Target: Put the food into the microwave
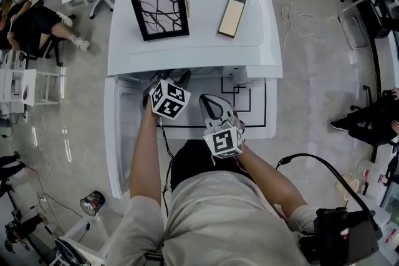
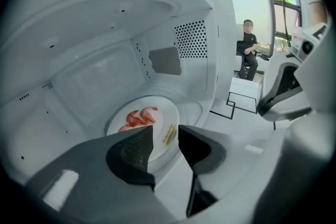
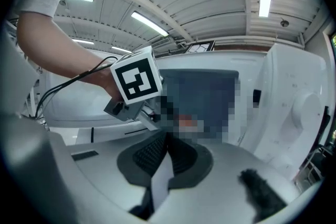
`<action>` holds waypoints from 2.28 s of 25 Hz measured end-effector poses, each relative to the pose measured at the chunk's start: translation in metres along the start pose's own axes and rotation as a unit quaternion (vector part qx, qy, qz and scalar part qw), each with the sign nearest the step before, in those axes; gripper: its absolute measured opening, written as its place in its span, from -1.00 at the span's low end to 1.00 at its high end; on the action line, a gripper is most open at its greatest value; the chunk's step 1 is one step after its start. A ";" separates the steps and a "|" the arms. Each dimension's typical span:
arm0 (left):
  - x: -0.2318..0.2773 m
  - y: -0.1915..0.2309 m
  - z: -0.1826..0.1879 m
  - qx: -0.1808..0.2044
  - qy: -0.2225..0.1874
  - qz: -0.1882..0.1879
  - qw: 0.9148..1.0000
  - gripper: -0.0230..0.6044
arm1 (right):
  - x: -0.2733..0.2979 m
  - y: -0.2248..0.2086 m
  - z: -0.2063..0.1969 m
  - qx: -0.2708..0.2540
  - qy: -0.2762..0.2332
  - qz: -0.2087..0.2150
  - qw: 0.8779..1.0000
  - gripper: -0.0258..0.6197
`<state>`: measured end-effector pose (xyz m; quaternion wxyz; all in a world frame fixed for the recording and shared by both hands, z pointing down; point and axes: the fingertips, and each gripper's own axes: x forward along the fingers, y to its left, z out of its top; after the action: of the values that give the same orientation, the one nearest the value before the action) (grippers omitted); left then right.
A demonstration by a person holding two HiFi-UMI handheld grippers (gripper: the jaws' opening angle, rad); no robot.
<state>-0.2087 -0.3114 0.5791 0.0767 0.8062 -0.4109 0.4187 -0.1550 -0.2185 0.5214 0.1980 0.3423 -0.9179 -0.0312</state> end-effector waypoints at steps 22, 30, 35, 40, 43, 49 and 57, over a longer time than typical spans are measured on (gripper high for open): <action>-0.071 -0.061 -0.023 -0.095 -0.089 0.106 0.986 -0.90 | -0.035 0.012 0.010 0.016 -0.013 0.012 1.000 -0.89; -0.106 -0.096 -0.023 -0.139 -0.132 0.129 0.973 -0.90 | -0.051 0.024 0.025 0.009 -0.037 0.020 0.999 -0.89; -0.125 -0.114 -0.017 -0.159 -0.165 0.127 0.965 -0.90 | -0.062 0.032 0.034 -0.001 -0.046 0.026 0.999 -0.89; -0.141 -0.119 -0.009 -0.169 -0.181 0.134 0.960 -0.90 | -0.071 0.035 0.043 -0.009 -0.056 0.023 0.998 -0.89; -0.147 -0.117 -0.006 -0.170 -0.188 0.144 0.956 -0.90 | -0.071 0.037 0.045 -0.006 -0.057 0.022 0.998 -0.89; -0.149 -0.121 -0.004 -0.175 -0.191 0.140 0.956 -0.90 | -0.073 0.034 0.044 -0.003 -0.056 0.020 0.998 -0.89; -0.154 -0.123 0.007 -0.179 -0.203 0.139 0.953 -0.90 | -0.077 0.028 0.050 -0.002 -0.059 0.017 0.998 -0.89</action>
<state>-0.1628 -0.1424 0.4882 0.0753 0.7825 -0.5936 0.1721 -0.1380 -0.1516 0.4544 0.1448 0.3237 -0.9337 -0.0495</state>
